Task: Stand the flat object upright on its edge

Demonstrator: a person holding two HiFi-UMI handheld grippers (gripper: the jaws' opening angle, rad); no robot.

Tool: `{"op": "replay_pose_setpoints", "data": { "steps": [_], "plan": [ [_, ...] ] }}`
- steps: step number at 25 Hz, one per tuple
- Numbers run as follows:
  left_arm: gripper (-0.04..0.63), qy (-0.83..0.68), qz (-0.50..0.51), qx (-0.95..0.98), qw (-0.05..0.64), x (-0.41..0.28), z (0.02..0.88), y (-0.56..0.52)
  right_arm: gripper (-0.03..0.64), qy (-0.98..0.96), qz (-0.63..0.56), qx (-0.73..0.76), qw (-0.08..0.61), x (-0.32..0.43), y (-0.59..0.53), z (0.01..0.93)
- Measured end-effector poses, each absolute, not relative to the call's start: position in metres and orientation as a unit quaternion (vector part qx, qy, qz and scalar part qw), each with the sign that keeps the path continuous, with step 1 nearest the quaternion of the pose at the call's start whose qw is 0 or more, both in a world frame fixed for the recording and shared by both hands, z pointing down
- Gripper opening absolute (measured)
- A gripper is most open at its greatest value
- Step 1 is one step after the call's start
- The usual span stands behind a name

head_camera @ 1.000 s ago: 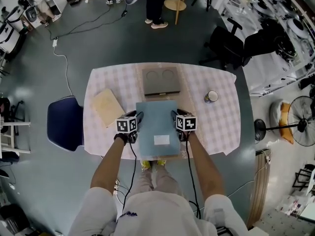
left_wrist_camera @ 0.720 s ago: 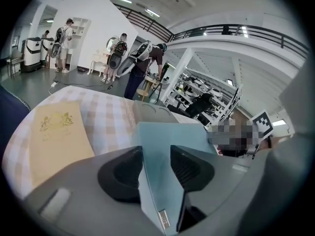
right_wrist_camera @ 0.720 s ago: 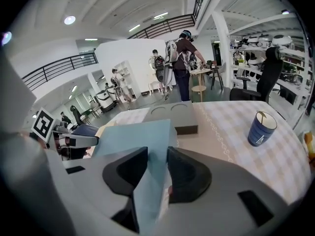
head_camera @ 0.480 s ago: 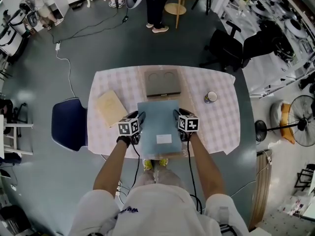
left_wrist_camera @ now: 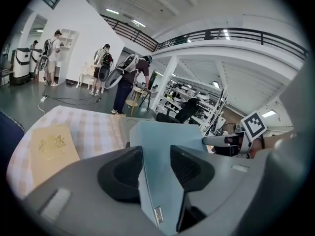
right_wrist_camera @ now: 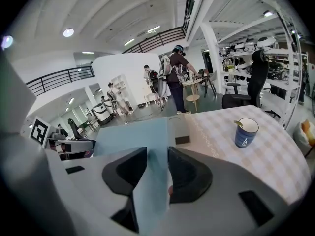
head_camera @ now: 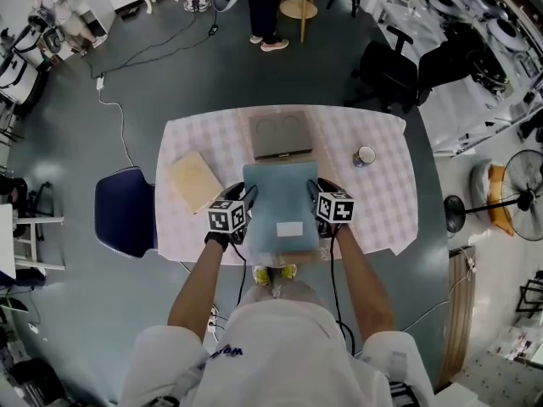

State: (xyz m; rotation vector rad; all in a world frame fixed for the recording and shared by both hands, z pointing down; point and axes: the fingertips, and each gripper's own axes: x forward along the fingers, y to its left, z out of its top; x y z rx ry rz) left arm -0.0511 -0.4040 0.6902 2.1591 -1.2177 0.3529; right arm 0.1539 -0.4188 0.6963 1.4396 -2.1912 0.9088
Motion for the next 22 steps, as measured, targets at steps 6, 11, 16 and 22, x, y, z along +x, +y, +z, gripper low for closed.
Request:
{"op": "replay_pose_setpoints", "data": {
  "steps": [6,11,16,22],
  "plan": [
    [0.178,-0.467,0.127,0.821,0.302,-0.048,0.679,-0.403,0.152,-0.784,0.314,0.507,0.172,0.156,-0.419,0.686],
    [0.178,-0.465,0.125,0.826,0.294,-0.045,0.67,-0.405,0.153,-0.787,0.307,0.509,0.165,0.159,-0.422,0.677],
    [0.176,-0.467,0.122,0.829,0.284,-0.044,0.659,-0.415,0.156,-0.789,0.298,0.513,0.162,0.159,-0.431,0.666],
    [0.177,-0.466,0.113,0.833,0.274,-0.041,0.649,-0.42,0.156,-0.791,0.292,0.516,0.154,0.162,-0.436,0.659]
  ]
}}
